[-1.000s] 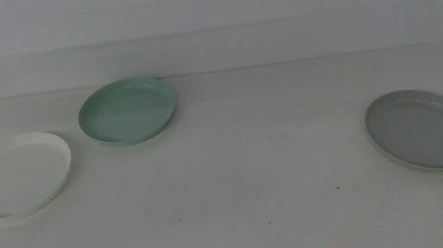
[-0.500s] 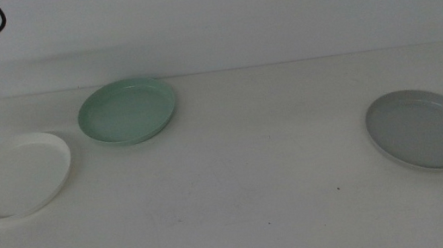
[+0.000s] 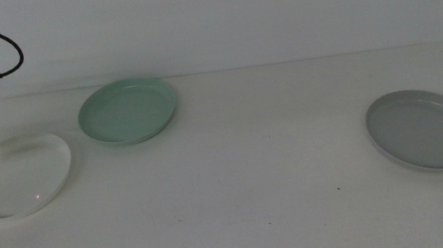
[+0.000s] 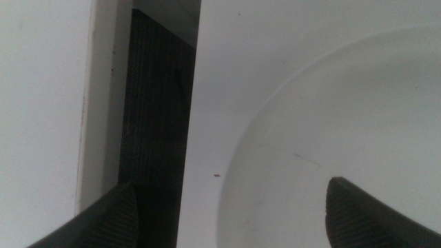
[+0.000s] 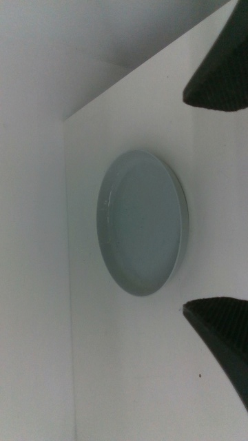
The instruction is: Stack the three bowls on top of each other.
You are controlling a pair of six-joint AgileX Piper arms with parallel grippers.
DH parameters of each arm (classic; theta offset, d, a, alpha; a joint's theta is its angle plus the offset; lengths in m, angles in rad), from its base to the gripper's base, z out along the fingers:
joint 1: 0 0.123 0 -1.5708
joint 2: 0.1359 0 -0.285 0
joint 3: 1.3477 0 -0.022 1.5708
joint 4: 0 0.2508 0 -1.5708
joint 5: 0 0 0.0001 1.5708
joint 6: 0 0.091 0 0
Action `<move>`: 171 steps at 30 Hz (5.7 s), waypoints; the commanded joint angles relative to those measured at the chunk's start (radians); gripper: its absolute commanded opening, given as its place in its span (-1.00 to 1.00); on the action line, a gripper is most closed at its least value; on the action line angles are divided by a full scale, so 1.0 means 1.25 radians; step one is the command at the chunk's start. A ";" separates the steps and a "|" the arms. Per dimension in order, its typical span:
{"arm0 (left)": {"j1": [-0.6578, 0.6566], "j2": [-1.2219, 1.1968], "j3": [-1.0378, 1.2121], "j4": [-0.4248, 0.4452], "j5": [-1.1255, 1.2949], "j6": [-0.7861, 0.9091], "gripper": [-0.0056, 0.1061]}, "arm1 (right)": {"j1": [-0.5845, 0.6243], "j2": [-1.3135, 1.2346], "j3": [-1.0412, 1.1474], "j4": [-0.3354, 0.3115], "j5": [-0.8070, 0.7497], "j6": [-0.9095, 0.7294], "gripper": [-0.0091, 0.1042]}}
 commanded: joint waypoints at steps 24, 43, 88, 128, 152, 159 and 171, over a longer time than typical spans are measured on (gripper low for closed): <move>0.006 0.069 -0.003 -0.018 -0.044 0.006 0.19 | -0.004 -0.004 0.003 -0.004 -0.008 -0.004 0.70; 0.007 0.069 -0.003 0.010 -0.023 0.016 -0.75 | -0.004 -0.004 0.003 -0.004 -0.008 -0.004 0.70; -0.432 -0.112 -0.003 -0.232 0.116 -0.160 -0.93 | -0.004 -0.004 0.003 -0.004 -0.008 -0.004 0.70; -0.537 0.013 -0.001 -0.269 0.063 -0.158 -0.28 | -0.004 -0.004 0.003 -0.004 -0.008 -0.004 0.70; -0.462 -0.355 -0.017 -0.094 0.211 -0.254 0.78 | -0.004 -0.004 0.003 -0.004 -0.008 -0.004 0.70; -0.363 -0.347 -0.061 -0.072 0.219 -0.285 0.78 | -0.004 -0.004 0.003 -0.004 -0.008 -0.004 0.70; -0.279 -0.071 -0.289 -0.062 0.203 -0.251 0.78 | -0.004 -0.004 0.003 -0.004 -0.008 -0.004 0.70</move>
